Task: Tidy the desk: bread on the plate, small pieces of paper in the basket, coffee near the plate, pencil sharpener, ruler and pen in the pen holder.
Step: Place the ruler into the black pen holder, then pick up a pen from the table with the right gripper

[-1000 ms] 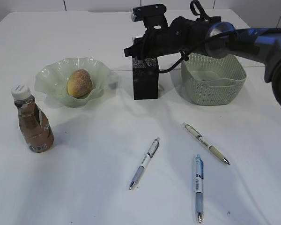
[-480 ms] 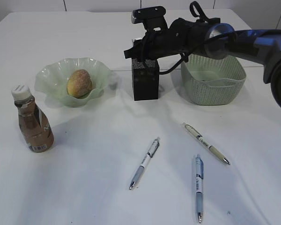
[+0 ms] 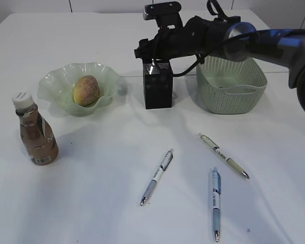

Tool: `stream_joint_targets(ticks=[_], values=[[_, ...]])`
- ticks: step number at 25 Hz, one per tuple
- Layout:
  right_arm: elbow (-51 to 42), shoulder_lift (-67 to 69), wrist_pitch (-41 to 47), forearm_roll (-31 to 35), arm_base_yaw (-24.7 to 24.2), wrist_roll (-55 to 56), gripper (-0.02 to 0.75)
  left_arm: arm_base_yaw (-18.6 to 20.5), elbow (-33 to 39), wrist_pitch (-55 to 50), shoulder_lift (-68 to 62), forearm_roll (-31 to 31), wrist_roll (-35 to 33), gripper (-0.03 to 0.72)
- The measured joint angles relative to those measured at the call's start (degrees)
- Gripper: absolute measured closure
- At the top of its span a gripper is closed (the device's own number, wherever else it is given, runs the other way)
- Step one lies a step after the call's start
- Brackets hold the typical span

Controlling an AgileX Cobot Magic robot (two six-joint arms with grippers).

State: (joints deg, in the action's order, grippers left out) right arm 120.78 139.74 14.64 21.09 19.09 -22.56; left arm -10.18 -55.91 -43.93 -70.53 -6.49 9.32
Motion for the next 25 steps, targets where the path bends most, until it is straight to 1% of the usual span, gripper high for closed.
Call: stream_joint_targets(ticks=[7,9,12,13,17,25], values=[[0.5,-6.2,0.1,0.0,0.0,-0.2,0.153,0.0,0.0,0.0,0.0,0.0,0.0,0.449],[0.6,-7.8,2.0,0.0,0.0,-0.2,0.153,0.0,0.0,0.0,0.0,0.0,0.0,0.449],[0.6,-9.2,7.6,-1.3,0.0,-0.3,0.153,0.0,0.0,0.0,0.0,0.0,0.0,0.449],[0.6,-9.7,11.3,-2.4,0.0,-0.3,0.153,0.0,0.0,0.0,0.0,0.0,0.0,0.449],[0.6,-11.4,19.6,-6.6,-0.5,0.2,0.153,0.0,0.0,0.0,0.0,0.0,0.0,0.449],[0.6,-13.3,32.7,-10.2,-1.1,5.3,0.153,0.0,0.0,0.0,0.0,0.0,0.0,0.449]])
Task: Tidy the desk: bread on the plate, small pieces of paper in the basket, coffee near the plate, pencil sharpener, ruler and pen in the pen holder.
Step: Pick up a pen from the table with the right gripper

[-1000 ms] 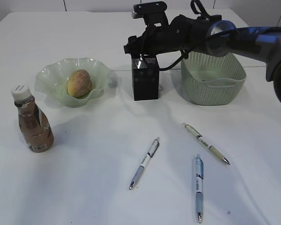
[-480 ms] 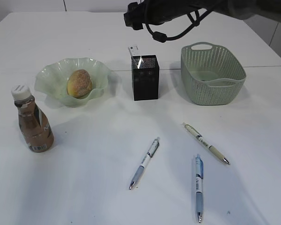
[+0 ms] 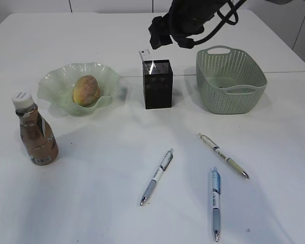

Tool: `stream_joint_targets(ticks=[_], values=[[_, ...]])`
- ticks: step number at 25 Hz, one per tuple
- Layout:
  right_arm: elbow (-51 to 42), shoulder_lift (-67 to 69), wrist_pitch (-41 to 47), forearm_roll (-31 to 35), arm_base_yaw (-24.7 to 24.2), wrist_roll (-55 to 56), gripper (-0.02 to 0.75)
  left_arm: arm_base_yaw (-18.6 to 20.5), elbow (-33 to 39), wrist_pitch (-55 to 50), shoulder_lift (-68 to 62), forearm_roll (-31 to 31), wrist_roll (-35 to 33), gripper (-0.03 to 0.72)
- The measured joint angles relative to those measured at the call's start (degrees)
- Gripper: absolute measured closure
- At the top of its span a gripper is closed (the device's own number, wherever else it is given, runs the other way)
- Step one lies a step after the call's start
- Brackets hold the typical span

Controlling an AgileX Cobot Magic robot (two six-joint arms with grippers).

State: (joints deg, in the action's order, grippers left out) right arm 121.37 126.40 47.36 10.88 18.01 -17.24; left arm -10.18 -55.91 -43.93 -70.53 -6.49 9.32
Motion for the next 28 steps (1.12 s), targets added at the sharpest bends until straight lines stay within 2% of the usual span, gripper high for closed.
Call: stream_joint_targets(ticks=[4,12,16,22,28], values=[[0.0,-0.3,7.3,-4.2,0.0,3.9,0.153,0.0,0.0,0.0,0.0,0.0,0.0,0.449],[0.0,-0.3,22.0,-8.4,0.0,6.7,0.153,0.0,0.0,0.0,0.0,0.2,0.0,0.449],[0.0,-0.3,23.1,-8.7,0.0,7.1,0.163,0.0,0.0,0.0,0.0,0.2,0.0,0.449],[0.0,-0.4,23.3,-8.8,0.0,7.5,0.229,0.0,0.0,0.0,0.0,0.5,0.0,0.449],[-2.5,-1.8,23.3,-8.8,0.0,7.6,0.237,0.0,0.0,0.0,0.0,0.7,0.0,0.449]])
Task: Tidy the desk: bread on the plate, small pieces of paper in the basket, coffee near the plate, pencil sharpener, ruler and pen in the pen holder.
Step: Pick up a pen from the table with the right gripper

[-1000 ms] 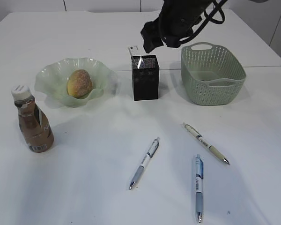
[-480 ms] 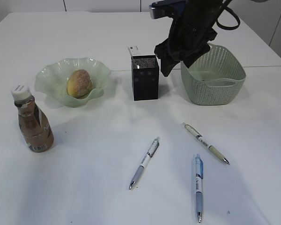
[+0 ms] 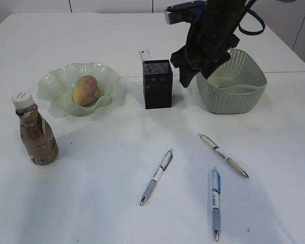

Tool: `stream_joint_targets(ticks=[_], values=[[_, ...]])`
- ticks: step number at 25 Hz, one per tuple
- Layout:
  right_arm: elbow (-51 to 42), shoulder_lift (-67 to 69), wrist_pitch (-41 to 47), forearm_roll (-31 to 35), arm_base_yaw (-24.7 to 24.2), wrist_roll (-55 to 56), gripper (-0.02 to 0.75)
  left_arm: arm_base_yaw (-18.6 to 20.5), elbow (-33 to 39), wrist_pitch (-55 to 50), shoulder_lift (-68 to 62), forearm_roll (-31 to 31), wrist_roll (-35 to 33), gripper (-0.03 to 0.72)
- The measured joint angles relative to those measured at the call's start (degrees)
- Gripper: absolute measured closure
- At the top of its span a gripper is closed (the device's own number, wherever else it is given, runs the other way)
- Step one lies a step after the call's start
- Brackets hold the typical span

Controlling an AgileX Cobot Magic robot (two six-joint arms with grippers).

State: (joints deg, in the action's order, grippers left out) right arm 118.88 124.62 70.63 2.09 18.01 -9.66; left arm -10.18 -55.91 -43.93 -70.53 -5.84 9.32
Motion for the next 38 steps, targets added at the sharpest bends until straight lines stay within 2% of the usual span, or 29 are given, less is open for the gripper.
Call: stream_joint_targets(ticks=[1,5,19,26,32,38], values=[[-5.0,-2.4,0.0,0.0,0.0,0.0,0.237,0.0,0.0,0.0,0.0,0.0,0.0,0.449],[-13.3,-6.4,0.0,-0.2,0.0,0.0,0.237,0.0,0.0,0.0,0.0,0.2,0.0,0.449],[-31.1,-12.2,-0.4,-0.5,0.0,0.0,0.238,0.0,0.0,0.0,0.0,0.9,0.0,0.449],[-31.8,-12.3,-5.1,-0.9,0.0,-0.8,0.238,0.0,0.0,0.0,0.0,1.3,0.0,0.449],[-31.8,-12.3,-9.4,-5.3,0.0,-1.3,0.239,0.0,0.0,0.0,0.0,1.3,0.0,0.449],[-31.8,-12.3,-11.8,-6.3,0.0,-1.8,0.239,0.0,0.0,0.0,0.0,1.4,0.0,0.449]])
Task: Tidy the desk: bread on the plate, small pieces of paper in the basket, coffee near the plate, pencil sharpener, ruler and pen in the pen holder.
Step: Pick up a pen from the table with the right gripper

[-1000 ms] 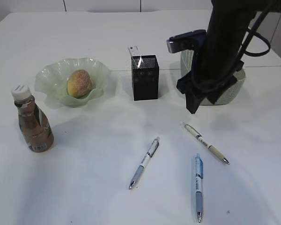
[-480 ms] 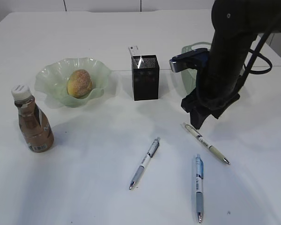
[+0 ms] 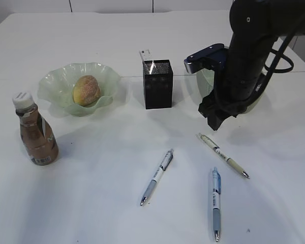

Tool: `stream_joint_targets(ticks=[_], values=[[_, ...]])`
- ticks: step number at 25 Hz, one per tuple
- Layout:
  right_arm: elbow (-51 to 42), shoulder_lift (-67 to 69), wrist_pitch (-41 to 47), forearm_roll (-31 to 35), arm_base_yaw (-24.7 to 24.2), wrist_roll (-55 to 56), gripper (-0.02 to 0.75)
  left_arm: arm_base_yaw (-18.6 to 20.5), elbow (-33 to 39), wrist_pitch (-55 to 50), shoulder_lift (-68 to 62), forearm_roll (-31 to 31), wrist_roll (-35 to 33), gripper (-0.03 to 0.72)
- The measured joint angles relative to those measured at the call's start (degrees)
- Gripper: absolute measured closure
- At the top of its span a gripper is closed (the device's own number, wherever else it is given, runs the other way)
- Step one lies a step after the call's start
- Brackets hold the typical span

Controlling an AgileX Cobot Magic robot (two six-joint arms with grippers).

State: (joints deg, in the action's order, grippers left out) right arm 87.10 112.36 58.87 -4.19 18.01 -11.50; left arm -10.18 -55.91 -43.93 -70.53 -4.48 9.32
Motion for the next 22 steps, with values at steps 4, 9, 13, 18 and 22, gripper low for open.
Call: stream_joint_targets(ticks=[4,9,13,18,22], values=[[0.0,0.0,-0.3,0.0,0.0,-1.6,0.239,0.0,0.0,0.0,0.0,0.0,0.0,0.449],[0.0,2.6,-0.2,0.0,0.0,-2.2,0.239,0.0,0.0,0.0,0.0,0.0,0.0,0.449],[0.0,3.9,-0.2,0.1,0.0,-2.6,0.239,0.0,0.0,0.0,0.0,0.0,0.0,0.449],[0.2,5.4,-0.3,1.7,0.0,-3.3,0.239,0.0,0.0,0.0,0.0,0.0,0.0,0.449],[2.4,7.7,0.5,2.2,0.0,-3.5,0.239,0.0,0.0,0.0,0.0,0.0,0.0,0.449]])
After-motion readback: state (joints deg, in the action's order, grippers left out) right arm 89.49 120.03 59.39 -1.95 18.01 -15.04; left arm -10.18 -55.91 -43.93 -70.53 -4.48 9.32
